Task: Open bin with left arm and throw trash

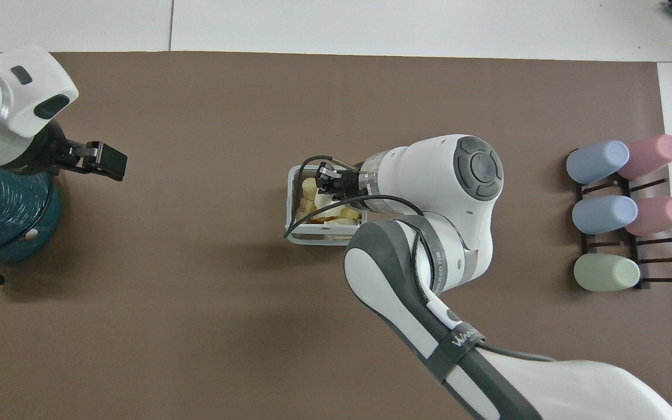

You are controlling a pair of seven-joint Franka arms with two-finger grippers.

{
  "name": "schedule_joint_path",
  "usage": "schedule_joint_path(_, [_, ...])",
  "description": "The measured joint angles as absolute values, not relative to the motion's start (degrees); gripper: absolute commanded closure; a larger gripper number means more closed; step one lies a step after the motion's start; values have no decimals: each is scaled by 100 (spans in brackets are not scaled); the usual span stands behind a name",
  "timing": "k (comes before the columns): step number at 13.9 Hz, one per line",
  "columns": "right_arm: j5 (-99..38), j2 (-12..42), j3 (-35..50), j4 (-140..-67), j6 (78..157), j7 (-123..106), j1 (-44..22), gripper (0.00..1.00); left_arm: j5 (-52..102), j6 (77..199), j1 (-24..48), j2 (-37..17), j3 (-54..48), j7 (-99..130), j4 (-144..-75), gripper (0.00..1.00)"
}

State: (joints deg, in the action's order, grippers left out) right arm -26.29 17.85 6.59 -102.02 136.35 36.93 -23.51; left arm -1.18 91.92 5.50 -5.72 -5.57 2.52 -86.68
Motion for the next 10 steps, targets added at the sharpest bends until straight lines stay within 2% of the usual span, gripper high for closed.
schedule_joint_path(2, [-2629, 1785, 659, -10223, 13636, 3694, -2355, 19, -100, 9251, 550, -570, -558, 253, -8683, 4])
schedule_joint_path(5, [-2630, 1785, 659, -10230, 13638, 3695, -2355, 7, -89, 9361, 550, -544, -558, 254, -8775, 0])
schedule_joint_path(6, [-2630, 1785, 659, -10230, 13638, 3695, -2355, 0, -87, 9392, 550, -525, -558, 254, -8818, 0])
schedule_joint_path(10, [-2604, 1778, 645, -10217, 13737, 3683, -2354, 0, -84, 9444, 550, -486, -560, 254, -8878, 0])
